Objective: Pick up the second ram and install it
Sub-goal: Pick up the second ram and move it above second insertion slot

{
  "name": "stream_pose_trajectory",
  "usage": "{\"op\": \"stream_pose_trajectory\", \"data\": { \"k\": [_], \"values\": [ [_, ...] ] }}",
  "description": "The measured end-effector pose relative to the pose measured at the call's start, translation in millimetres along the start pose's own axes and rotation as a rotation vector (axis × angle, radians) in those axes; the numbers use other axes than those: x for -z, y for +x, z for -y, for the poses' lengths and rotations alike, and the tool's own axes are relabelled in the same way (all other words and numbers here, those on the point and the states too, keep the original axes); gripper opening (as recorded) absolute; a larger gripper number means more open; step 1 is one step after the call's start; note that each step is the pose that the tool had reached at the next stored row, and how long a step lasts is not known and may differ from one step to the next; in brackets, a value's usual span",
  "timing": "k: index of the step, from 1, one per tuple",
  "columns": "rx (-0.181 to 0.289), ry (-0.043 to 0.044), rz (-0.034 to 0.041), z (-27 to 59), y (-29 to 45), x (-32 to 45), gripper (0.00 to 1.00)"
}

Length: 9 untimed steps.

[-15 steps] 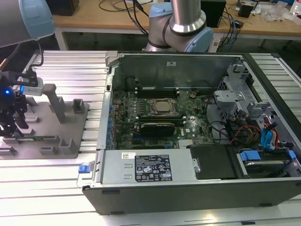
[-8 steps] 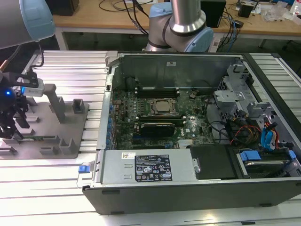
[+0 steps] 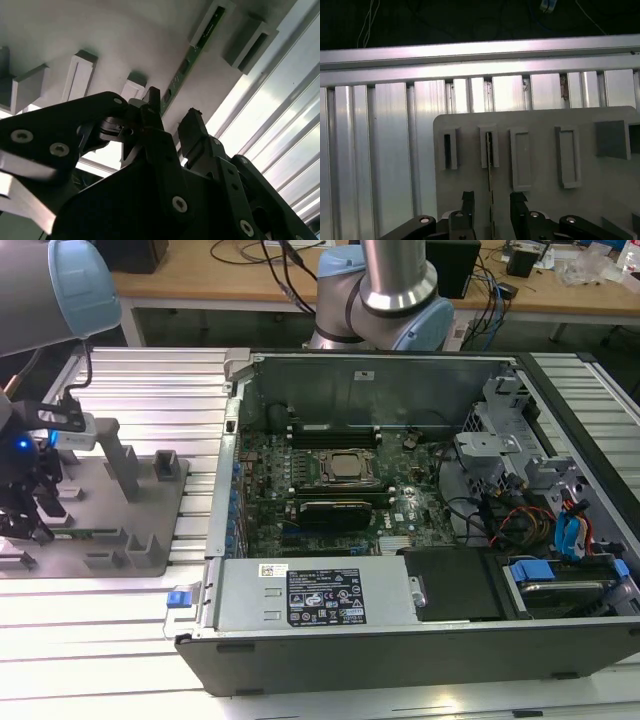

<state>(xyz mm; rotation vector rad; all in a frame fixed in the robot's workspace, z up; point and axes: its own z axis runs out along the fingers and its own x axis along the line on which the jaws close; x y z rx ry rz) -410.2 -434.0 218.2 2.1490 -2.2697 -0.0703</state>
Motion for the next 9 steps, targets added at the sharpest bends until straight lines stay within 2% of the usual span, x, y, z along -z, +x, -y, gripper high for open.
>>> {"op": "stream_pose_trajectory", "data": {
  "k": [5,7,9],
  "values": [
    [0.044,-0.0009,-0.0037,-0.4,0.1,-5.3,0.4],
    [0.062,-0.001,-0.0048,-1.3,0.3,-12.2,0.4],
    [0.063,-0.0012,-0.0061,-1.3,0.4,-12.4,0.4]
  ]
}}
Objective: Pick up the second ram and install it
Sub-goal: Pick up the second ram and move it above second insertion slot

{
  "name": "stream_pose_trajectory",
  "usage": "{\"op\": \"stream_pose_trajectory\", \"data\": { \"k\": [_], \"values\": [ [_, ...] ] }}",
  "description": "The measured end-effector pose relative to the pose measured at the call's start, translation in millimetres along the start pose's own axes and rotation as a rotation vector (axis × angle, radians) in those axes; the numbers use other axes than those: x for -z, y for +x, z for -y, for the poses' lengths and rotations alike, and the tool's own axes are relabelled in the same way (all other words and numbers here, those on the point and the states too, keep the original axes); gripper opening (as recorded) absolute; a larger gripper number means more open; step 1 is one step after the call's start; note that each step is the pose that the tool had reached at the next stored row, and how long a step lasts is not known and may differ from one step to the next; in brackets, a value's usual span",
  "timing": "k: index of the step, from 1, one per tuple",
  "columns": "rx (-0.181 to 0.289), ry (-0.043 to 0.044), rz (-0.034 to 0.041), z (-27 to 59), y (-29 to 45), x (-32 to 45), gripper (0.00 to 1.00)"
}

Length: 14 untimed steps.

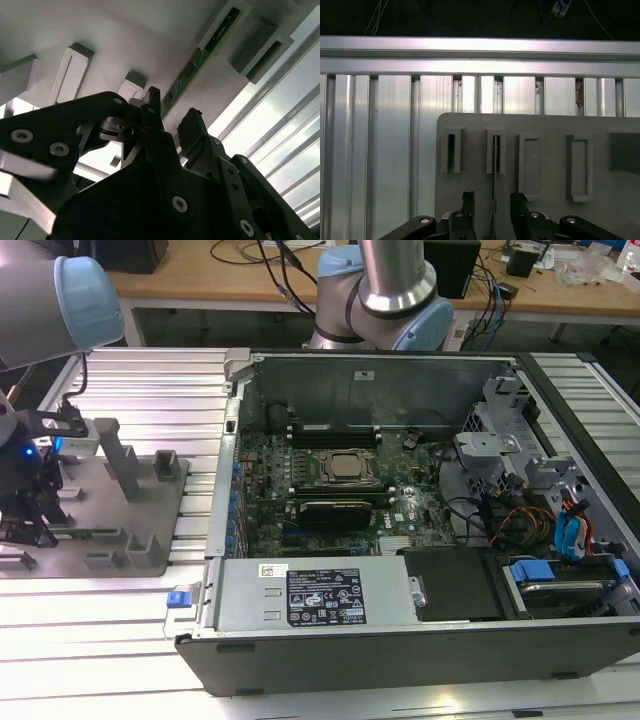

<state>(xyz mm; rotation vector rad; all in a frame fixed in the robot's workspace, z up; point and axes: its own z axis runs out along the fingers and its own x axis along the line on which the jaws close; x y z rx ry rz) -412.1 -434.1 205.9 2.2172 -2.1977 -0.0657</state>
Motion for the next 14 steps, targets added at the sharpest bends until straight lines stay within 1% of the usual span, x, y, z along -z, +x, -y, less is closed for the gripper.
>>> {"op": "stream_pose_trajectory", "data": {
  "k": [3,4,5,6,8,10,12,14],
  "values": [
    [0.0,0.0002,0.0002,0.0,0.0,-0.1,0.38],
    [0.0,0.0002,0.0002,0.0,0.0,-0.1,0.31],
    [0.0,0.0002,0.0003,0.0,0.0,-0.1,0.29],
    [0.0,0.0002,0.0003,0.0,0.0,-0.1,0.22],
    [0.0,0.0003,0.0004,0.0,0.0,-0.1,0.22],
    [0.0,0.0003,0.0004,-0.1,-0.1,2.6,0.22],
    [0.0,0.0005,0.0005,0.1,-0.1,2.6,0.22],
    [0.0,0.0003,0.0004,4.6,-0.1,2.9,0.22]
  ]
}}
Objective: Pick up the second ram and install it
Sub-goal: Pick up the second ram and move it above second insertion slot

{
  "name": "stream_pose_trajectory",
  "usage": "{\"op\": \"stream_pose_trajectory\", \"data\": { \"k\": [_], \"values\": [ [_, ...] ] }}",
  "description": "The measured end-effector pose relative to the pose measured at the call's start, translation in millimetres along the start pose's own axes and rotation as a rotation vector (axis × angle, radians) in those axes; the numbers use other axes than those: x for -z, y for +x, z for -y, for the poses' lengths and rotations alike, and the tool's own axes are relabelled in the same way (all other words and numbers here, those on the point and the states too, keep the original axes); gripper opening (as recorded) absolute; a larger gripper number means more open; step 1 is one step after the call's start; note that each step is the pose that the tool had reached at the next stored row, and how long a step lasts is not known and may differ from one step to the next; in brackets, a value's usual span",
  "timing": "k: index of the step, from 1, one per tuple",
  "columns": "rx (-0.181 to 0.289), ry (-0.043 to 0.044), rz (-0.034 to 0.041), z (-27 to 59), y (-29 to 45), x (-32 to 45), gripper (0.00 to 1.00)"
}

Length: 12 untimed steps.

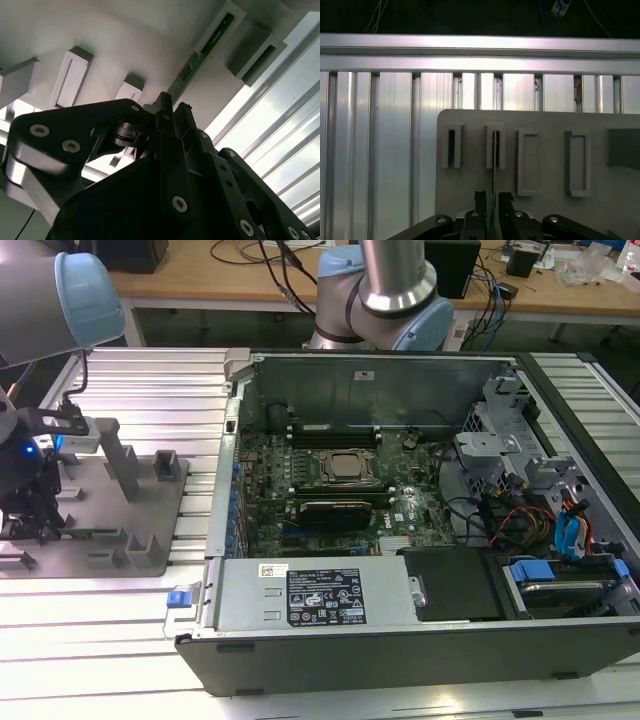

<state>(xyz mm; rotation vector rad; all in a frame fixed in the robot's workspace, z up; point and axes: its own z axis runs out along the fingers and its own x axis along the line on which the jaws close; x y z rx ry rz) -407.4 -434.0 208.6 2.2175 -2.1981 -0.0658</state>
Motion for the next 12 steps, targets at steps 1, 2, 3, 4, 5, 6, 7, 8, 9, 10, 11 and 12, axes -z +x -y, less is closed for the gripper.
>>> {"op": "stream_pose_trajectory", "data": {
  "k": [1,2,3,4,5,6,7,8,9,10,11,12],
  "values": [
    [0.0,-0.0001,0.0,0.0,0.0,0.0,0.22],
    [0.0,-0.0001,-0.0001,0.0,0.0,0.0,0.22],
    [0.0,-0.0001,0.0,0.1,0.0,0.0,0.22],
    [0.0,-0.0001,-0.0001,0.2,0.0,0.0,0.22],
    [0.0,-0.0001,0.0,0.2,0.0,0.1,0.22],
    [0.0,-0.0002,-0.0001,0.2,0.0,0.1,0.22],
    [0.0,-0.0001,0.0,0.2,0.0,0.1,0.22],
    [0.0,-0.0001,0.0,0.2,0.0,0.2,0.22],
    [0.0,-0.0001,0.0,0.2,0.0,0.2,0.22],
    [0.0,-0.0001,0.0,0.2,0.0,0.2,0.22],
    [0.0,-0.0001,0.0,0.2,0.0,0.3,0.2],
    [0.0,-0.0001,0.0,0.2,0.0,0.3,0.2]
  ]
}}
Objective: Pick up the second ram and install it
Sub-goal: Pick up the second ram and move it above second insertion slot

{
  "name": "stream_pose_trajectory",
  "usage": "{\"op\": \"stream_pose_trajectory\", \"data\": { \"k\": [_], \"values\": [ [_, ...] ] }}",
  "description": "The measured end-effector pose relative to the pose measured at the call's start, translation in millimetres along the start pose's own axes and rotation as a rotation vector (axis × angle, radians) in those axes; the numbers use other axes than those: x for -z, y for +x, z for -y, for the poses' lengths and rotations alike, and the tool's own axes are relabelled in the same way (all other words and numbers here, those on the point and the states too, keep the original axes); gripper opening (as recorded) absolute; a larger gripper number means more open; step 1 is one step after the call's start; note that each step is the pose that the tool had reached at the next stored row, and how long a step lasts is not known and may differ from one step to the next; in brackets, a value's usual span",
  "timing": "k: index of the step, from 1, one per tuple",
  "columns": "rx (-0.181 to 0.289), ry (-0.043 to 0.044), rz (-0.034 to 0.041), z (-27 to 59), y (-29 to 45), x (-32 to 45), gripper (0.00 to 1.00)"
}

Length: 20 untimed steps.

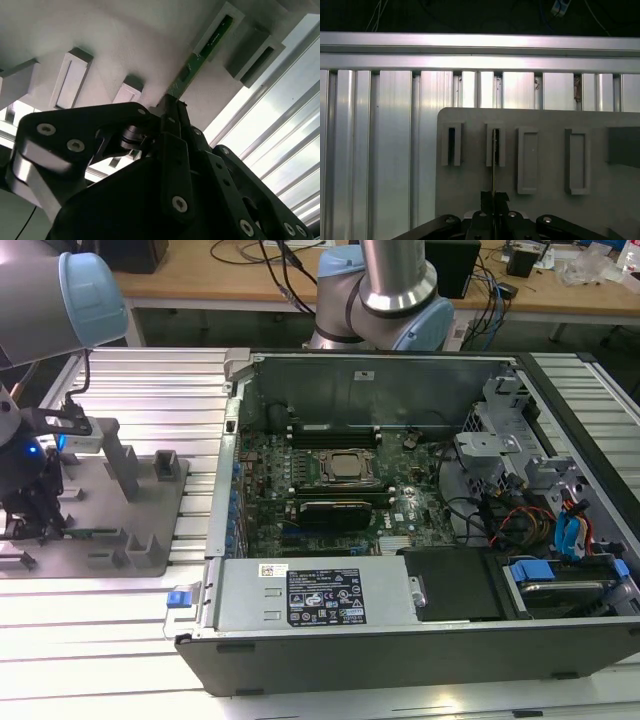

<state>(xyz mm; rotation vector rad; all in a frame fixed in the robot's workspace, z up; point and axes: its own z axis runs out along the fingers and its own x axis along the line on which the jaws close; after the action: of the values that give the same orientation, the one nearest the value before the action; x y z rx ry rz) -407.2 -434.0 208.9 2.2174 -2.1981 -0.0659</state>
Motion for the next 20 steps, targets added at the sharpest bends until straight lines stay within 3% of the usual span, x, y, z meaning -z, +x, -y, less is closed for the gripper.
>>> {"op": "stream_pose_trajectory", "data": {
  "k": [1,4,11,20],
  "values": [
    [0.0,0.0,0.0,0.0,0.0,0.1,0.13],
    [0.0,0.0,0.0,0.0,0.0,0.1,0.09],
    [0.0,-0.0001,-0.0001,0.0,0.0,0.7,0.09],
    [0.0,0.0,0.0,-0.6,-0.2,14.4,0.09]
  ]
}}
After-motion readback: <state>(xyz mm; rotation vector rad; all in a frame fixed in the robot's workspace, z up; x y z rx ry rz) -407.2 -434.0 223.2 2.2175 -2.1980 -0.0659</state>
